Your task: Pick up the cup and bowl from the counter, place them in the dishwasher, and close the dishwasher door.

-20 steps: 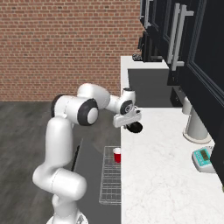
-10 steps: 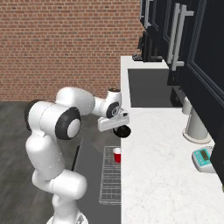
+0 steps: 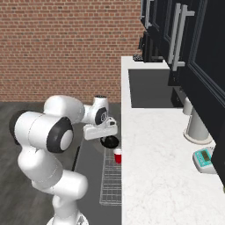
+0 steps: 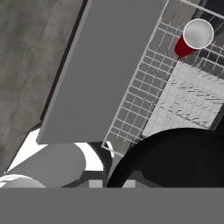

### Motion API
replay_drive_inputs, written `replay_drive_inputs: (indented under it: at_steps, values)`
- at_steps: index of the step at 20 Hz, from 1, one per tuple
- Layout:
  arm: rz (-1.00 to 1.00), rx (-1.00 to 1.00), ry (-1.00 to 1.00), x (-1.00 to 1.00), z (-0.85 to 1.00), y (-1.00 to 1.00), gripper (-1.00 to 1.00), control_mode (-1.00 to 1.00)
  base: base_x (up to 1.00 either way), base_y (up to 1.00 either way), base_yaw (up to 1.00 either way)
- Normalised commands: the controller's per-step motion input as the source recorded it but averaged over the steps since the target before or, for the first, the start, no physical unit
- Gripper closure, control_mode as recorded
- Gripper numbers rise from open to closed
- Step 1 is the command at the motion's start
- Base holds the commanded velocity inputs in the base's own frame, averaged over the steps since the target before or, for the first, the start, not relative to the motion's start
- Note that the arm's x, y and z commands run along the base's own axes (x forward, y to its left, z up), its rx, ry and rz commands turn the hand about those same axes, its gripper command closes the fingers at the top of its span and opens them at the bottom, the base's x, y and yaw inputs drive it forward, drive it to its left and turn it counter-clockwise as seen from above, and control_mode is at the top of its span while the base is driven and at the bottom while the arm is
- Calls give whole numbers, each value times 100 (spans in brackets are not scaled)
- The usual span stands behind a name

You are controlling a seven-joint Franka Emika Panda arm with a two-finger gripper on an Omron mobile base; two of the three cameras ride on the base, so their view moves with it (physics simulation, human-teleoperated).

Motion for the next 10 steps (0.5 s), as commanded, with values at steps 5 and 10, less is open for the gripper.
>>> replay_drive_inputs:
  at_steps: [5,10]
  values:
    - [0,3,20,0,-47,9,100,-100,0,0,0]
    - [0,5,15,0,-76,15,100,-100,0,0,0]
